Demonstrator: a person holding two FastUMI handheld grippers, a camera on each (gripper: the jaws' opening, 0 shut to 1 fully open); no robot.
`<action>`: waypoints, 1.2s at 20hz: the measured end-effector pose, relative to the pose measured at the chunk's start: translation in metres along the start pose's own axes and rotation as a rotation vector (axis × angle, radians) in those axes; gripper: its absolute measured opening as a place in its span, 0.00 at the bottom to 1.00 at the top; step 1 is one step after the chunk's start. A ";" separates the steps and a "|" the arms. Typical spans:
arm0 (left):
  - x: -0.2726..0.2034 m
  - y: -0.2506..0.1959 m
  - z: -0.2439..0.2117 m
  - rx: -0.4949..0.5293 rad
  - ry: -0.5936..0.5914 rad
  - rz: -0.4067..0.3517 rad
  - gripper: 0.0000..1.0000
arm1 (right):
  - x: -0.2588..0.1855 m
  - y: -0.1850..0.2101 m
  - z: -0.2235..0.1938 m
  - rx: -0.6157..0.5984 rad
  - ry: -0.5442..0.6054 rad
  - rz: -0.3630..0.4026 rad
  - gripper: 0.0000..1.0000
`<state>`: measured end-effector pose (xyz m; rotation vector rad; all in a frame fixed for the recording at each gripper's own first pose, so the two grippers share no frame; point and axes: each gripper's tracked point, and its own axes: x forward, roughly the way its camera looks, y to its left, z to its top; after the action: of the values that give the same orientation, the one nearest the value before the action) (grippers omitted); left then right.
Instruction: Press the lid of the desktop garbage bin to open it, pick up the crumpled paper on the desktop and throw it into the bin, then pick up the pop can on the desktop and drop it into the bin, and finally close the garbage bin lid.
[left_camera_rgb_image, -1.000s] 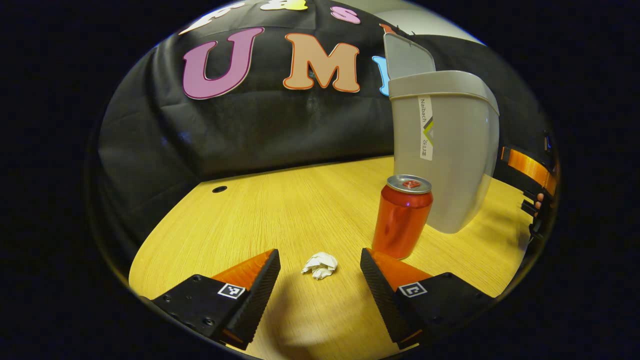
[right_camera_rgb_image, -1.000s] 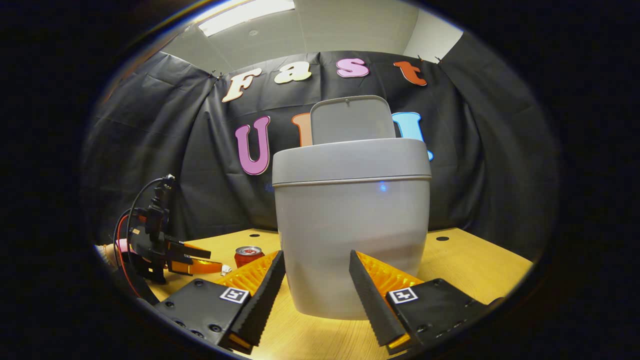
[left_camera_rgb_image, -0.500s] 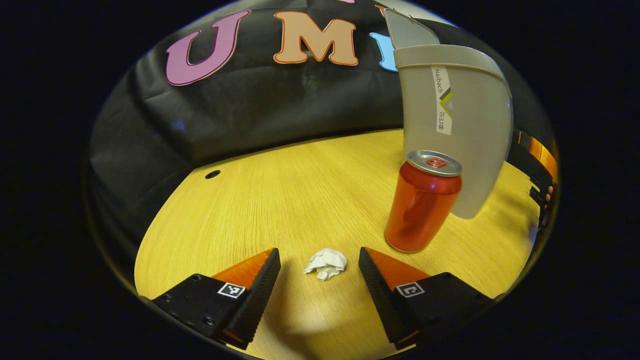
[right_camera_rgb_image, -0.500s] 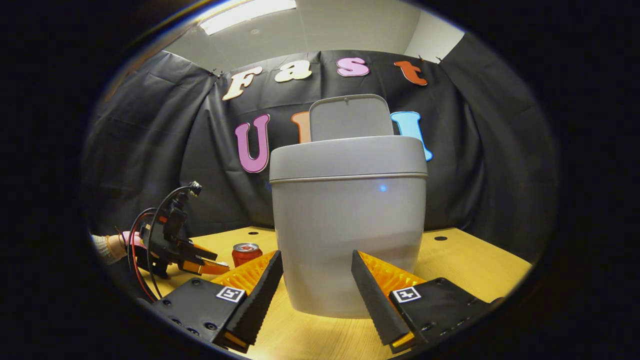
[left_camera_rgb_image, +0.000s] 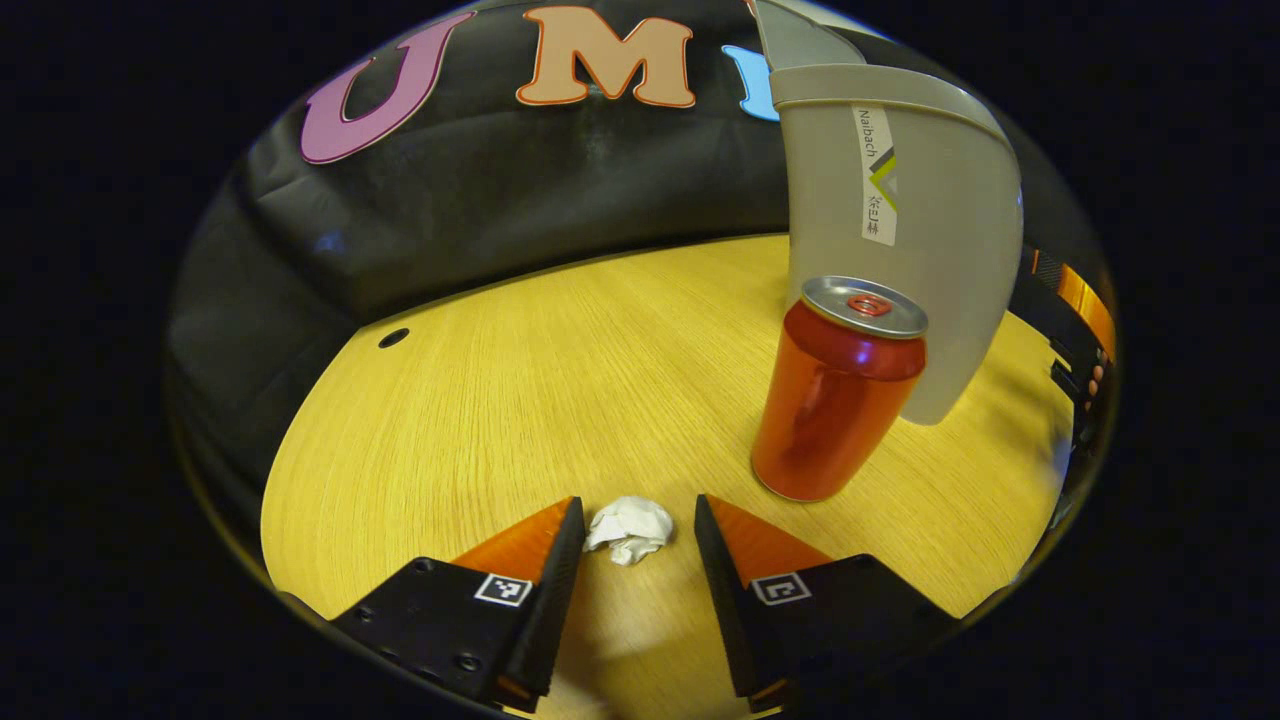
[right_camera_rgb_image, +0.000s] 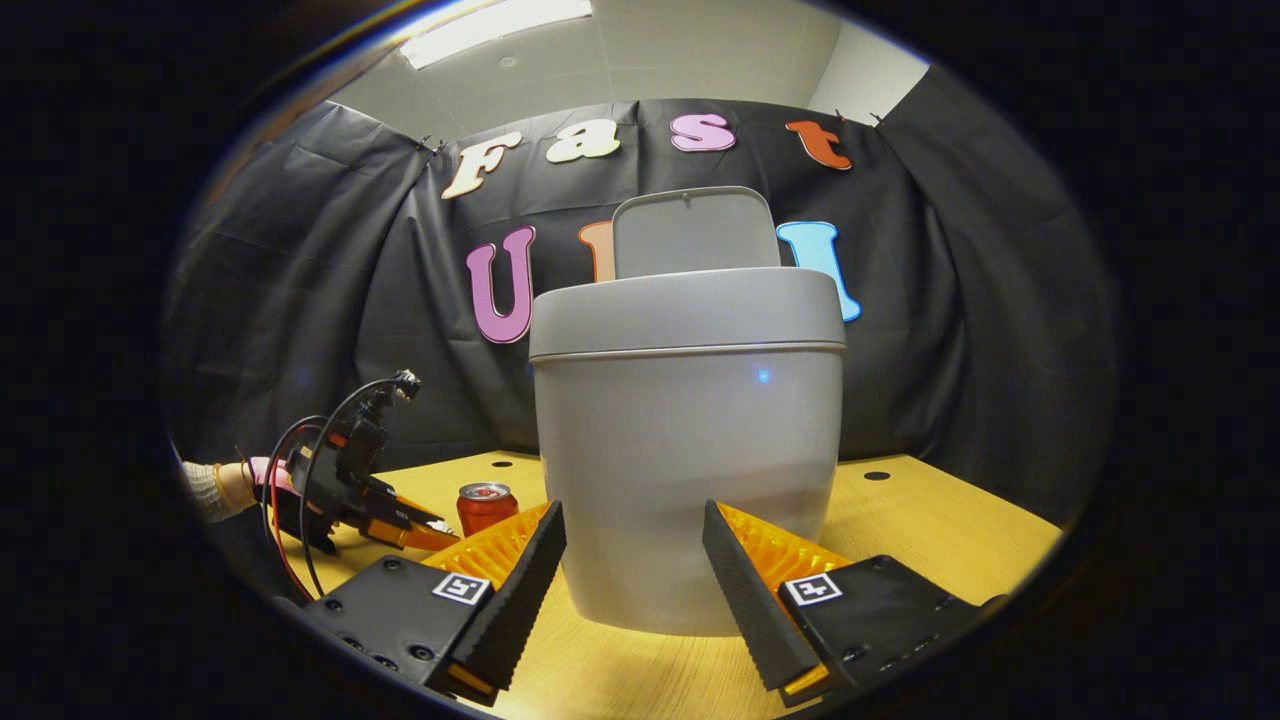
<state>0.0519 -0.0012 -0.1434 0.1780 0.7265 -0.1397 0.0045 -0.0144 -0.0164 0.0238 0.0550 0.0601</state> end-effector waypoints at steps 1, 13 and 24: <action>0.001 -0.002 0.000 0.005 0.005 -0.006 0.60 | 0.000 -0.001 0.000 -0.001 0.001 0.000 0.94; -0.007 0.002 0.014 0.041 -0.018 0.019 0.23 | -0.001 -0.005 -0.001 -0.001 0.005 -0.007 0.92; -0.051 0.004 0.117 0.090 -0.240 0.043 0.18 | -0.006 -0.001 0.004 0.000 0.011 0.001 0.92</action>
<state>0.0903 -0.0182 -0.0233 0.2576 0.4774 -0.1500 -0.0009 -0.0162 -0.0125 0.0232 0.0656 0.0610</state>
